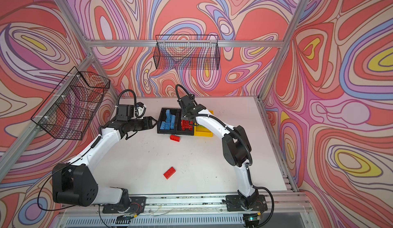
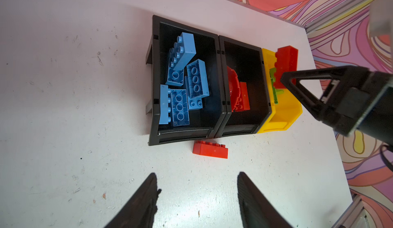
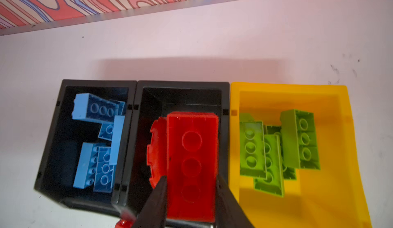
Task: Sort the legos into containers by color
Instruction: Place the lego in the container.
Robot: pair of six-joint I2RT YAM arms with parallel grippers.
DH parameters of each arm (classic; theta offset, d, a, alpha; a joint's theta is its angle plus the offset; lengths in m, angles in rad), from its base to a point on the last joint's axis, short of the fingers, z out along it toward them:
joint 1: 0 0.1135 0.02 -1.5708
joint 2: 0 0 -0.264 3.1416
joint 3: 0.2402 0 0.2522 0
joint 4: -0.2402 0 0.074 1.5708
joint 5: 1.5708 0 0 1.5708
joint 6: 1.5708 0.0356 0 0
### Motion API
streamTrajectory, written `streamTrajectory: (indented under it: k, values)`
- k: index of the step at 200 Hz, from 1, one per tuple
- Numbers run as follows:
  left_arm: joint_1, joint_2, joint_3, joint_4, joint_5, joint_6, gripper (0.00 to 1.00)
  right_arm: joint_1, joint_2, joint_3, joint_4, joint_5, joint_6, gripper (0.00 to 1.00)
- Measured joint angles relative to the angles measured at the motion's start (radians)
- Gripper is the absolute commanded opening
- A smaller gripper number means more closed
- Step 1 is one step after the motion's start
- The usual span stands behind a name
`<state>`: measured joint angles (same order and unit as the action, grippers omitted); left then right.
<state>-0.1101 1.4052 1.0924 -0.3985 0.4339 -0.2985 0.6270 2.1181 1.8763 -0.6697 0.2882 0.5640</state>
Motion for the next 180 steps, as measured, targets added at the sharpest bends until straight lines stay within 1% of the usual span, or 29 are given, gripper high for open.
streamTrajectory:
  k: [32,49,89,124,150,180]
  values:
    - [0.0,-0.009,0.0,0.0,-0.001,0.0,0.62,-0.017,0.085,0.032,-0.005,-0.029,-0.042,0.54]
    - [0.0,-0.01,0.0,0.0,0.0,0.0,0.62,-0.018,0.097,0.035,-0.007,-0.044,-0.053,0.58]
    - [0.0,-0.01,0.0,0.0,-0.001,0.0,0.62,-0.017,0.088,0.033,0.007,-0.073,-0.082,0.59]
    - [0.0,-0.01,0.0,0.0,-0.007,0.0,0.62,-0.001,-0.014,-0.058,0.037,-0.114,-0.131,0.6]
    - [0.0,-0.01,0.0,0.0,-0.012,0.004,0.62,0.067,-0.106,-0.145,0.065,-0.171,-0.208,0.6]
    - [0.0,-0.01,0.0,0.0,-0.012,0.007,0.62,0.154,-0.108,-0.171,0.054,-0.253,-0.318,0.6]
